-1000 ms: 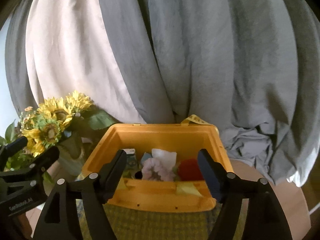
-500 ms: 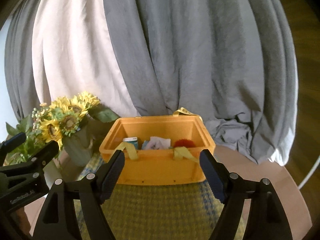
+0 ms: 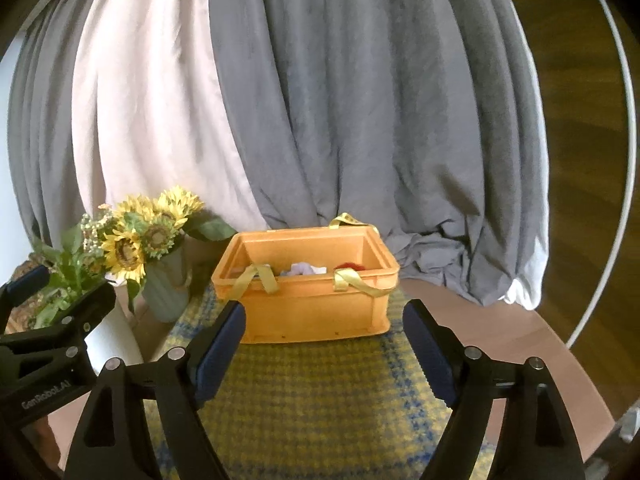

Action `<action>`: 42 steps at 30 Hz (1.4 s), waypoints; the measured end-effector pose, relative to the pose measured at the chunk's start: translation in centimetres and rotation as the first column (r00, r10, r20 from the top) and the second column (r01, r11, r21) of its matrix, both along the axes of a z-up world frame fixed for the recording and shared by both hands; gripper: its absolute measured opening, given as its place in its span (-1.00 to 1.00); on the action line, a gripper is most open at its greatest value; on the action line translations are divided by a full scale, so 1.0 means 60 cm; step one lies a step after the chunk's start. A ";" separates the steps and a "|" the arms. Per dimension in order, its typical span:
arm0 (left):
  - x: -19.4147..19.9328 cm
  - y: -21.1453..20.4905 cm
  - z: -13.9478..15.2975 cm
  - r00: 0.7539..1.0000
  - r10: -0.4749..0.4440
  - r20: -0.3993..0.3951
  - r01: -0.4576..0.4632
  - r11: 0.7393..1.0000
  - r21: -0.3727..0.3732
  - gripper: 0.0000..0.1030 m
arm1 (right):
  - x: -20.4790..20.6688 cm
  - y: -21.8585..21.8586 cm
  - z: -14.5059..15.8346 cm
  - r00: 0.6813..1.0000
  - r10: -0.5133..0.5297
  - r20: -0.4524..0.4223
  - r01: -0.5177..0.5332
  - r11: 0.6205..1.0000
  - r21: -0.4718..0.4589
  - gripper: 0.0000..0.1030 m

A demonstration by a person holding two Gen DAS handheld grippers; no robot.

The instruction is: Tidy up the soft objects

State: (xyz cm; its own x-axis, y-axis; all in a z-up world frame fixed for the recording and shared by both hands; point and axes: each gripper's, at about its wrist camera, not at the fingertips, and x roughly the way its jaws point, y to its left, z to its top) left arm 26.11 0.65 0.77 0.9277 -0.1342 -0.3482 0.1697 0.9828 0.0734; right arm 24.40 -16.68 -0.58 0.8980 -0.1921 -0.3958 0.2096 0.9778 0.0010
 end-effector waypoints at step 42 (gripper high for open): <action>-0.382 0.008 -0.002 0.998 0.041 0.041 -0.040 0.999 -0.007 1.00 | -0.358 0.004 0.013 0.995 0.079 0.059 -0.080 0.997 0.010 0.65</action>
